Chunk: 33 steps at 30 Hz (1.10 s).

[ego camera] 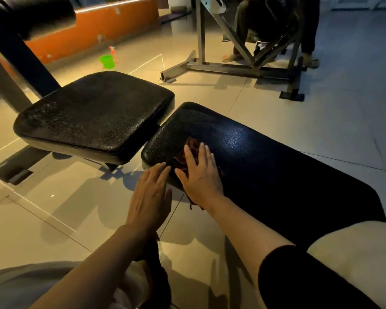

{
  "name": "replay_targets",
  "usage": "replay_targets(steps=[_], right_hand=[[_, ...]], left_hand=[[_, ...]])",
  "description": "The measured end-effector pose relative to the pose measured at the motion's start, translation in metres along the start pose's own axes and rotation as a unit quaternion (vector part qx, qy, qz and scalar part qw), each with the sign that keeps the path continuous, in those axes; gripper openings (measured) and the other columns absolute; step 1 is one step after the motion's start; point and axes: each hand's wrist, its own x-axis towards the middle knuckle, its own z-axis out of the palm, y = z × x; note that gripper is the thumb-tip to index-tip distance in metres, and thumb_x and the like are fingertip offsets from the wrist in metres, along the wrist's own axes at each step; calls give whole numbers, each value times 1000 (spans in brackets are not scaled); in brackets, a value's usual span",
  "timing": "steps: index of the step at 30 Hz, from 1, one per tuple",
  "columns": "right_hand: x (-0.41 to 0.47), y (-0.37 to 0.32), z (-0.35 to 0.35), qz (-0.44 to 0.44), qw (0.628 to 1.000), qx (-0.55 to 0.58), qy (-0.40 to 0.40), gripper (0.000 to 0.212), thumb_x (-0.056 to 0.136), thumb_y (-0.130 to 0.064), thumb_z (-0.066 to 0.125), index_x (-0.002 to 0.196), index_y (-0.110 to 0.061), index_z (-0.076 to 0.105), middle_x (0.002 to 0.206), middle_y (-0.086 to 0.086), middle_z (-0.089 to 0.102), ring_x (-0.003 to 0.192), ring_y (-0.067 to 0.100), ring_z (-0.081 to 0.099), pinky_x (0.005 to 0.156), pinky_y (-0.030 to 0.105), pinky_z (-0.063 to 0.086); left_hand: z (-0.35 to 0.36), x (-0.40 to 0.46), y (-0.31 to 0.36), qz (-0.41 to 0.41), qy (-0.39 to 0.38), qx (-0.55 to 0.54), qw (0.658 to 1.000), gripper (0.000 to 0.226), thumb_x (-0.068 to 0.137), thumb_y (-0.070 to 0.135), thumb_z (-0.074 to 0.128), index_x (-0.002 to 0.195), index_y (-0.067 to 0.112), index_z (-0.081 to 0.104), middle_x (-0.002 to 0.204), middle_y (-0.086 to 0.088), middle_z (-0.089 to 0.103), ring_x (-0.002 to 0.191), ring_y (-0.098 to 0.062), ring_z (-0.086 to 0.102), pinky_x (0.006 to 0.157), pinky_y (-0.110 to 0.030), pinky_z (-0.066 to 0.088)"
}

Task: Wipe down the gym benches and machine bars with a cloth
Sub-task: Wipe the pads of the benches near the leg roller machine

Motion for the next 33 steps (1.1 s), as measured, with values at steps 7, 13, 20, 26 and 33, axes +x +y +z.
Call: replay_targets(steps=[7, 13, 20, 26, 33], right_hand=[[-17, 55, -11, 135, 986, 86, 38, 58, 102, -42, 36, 154, -30, 15, 164, 6, -1, 150, 30, -1, 119, 53, 20], [3, 0, -3, 39, 998, 57, 14, 67, 100, -57, 23, 156, -27, 0, 162, 15, -7, 149, 32, -7, 117, 40, 1], [58, -11, -7, -68, 996, 54, 4, 50, 103, -37, 37, 152, -39, 23, 163, 9, 4, 150, 24, -4, 115, 33, -7], [41, -23, -5, -70, 994, 82, 20, 53, 102, -49, 27, 152, -34, 26, 163, 9, 7, 150, 26, 0, 117, 38, 1], [104, -3, -8, -63, 997, 52, 13, 47, 104, -38, 31, 151, -33, 29, 163, 6, 13, 150, 20, 4, 118, 30, -4]], left_hand=[[2, 17, -4, 7, 29, -17, 999, 56, 76, 9, 77, 128, 2, 56, 134, -18, 54, 122, -37, 52, 99, -45, 43], [2, 17, -15, -31, 46, -23, 998, 56, 80, 15, 73, 132, 4, 53, 138, -18, 49, 125, -34, 48, 100, -45, 45], [0, 34, -29, -29, 66, -16, 997, 48, 86, 17, 65, 132, 5, 53, 136, -16, 51, 124, -31, 49, 101, -40, 43], [2, 46, -30, -22, 89, -48, 995, 46, 87, 19, 62, 130, 2, 54, 130, -17, 54, 119, -30, 51, 99, -41, 45], [-2, 69, -40, -8, 76, -70, 995, 52, 87, 21, 62, 134, 3, 50, 136, -13, 48, 123, -25, 46, 103, -33, 38]])
